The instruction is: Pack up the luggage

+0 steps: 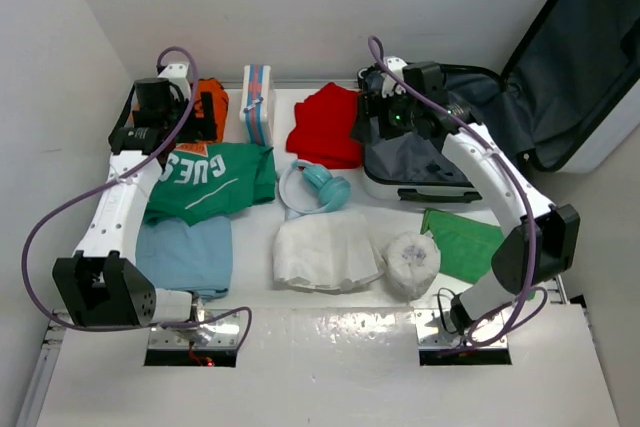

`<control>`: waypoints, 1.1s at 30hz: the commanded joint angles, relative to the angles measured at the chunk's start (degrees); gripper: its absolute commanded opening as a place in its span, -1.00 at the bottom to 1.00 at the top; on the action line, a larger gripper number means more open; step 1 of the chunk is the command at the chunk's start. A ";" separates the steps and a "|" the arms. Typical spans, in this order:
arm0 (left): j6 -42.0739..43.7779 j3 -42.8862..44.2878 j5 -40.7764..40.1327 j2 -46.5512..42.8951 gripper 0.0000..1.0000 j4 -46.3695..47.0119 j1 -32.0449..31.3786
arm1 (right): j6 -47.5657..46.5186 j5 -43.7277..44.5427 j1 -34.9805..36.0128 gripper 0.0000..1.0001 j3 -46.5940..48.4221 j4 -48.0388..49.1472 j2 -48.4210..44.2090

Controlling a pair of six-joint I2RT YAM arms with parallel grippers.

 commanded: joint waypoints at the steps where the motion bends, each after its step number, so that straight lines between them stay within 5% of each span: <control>1: -1.16 -1.06 -0.42 -3.53 0.99 3.19 1.37 | 4.02 -0.31 1.83 0.72 4.68 3.38 3.65; 15: -1.25 -4.84 4.05 -3.45 0.99 -1.99 16.67 | 23.46 1.71 17.99 0.62 34.91 15.86 38.27; 33: -0.20 -10.38 5.65 -6.44 0.99 -2.52 21.77 | 29.79 1.64 20.11 0.89 37.92 20.26 56.40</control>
